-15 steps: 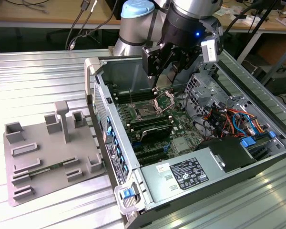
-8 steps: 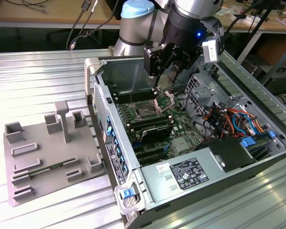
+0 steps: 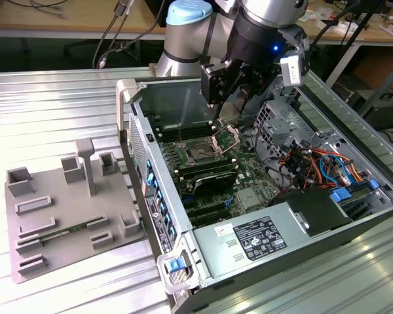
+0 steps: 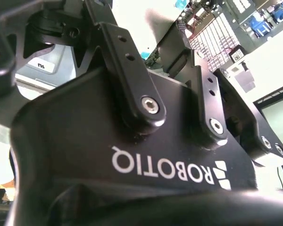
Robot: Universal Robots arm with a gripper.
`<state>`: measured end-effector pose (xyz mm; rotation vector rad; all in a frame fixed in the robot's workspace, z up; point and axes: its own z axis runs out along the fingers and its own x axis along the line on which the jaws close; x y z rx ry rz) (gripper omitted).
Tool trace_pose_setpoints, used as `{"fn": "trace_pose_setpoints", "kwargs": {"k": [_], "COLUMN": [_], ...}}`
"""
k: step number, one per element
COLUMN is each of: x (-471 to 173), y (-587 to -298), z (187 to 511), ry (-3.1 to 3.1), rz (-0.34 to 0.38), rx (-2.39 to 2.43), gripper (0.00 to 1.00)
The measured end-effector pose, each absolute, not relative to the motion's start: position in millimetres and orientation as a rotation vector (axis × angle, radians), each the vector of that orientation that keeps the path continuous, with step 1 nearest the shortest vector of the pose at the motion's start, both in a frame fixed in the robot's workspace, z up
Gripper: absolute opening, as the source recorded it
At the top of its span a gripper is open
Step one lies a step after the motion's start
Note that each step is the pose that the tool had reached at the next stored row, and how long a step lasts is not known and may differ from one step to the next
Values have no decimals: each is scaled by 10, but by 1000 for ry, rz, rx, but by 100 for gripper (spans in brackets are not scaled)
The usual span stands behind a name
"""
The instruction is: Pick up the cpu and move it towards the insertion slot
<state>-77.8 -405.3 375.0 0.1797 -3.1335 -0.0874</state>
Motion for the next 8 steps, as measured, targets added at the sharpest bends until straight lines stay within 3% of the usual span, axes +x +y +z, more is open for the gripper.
{"fn": "trace_pose_setpoints", "kwargs": {"k": [8], "x": [-686], "y": [-4027], "z": [3716], "ry": [-3134], "rz": [-87], "rx": [180], "gripper": [55]}}
